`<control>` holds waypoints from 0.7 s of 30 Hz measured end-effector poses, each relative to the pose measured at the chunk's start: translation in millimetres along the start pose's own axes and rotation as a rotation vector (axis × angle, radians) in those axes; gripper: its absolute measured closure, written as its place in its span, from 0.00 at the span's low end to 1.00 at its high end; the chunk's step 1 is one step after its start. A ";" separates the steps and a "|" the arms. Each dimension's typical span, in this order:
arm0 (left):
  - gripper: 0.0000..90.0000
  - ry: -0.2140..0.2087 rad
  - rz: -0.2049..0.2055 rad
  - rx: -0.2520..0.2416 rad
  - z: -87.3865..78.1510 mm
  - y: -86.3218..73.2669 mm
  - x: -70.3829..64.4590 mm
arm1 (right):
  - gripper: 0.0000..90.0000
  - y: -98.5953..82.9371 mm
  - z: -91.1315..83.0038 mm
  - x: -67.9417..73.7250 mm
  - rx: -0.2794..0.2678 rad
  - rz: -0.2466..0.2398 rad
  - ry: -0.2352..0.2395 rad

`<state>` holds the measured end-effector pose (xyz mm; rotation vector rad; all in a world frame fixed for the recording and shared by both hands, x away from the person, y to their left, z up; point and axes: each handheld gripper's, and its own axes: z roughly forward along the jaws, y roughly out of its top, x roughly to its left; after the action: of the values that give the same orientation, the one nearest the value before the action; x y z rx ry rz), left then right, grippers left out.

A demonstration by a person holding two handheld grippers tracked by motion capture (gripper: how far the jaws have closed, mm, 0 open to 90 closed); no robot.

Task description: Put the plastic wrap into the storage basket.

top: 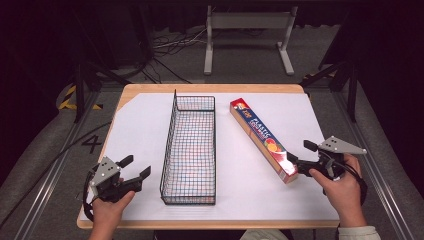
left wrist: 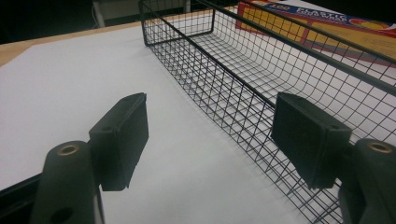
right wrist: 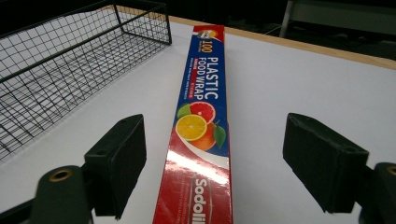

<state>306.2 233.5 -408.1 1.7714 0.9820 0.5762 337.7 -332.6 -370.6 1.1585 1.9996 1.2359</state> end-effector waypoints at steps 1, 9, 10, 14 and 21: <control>0.31 0.000 0.000 -0.001 -0.1 0.1 0.2 | 0.24 0.8 0.6 0.3 0.002 -0.001 0.003; 0.31 0.012 0.004 0.000 1.4 0.5 2.4 | 0.24 11.4 5.8 -0.2 0.005 0.001 0.008; 0.31 0.012 0.004 0.000 1.4 0.5 2.4 | 0.24 13.3 6.7 -0.6 0.011 -0.002 0.006; 0.31 0.017 -0.002 0.002 2.0 -0.2 3.8 | 0.24 17.9 9.3 -1.9 0.024 -0.012 0.002; 0.31 0.027 -0.003 0.015 5.3 -3.1 5.8 | 0.23 31.6 15.5 -6.6 0.046 -0.027 -0.015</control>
<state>312.2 236.0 -413.3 1.7792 1.0101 0.5937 365.4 -324.4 -349.4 1.1554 2.0359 1.1697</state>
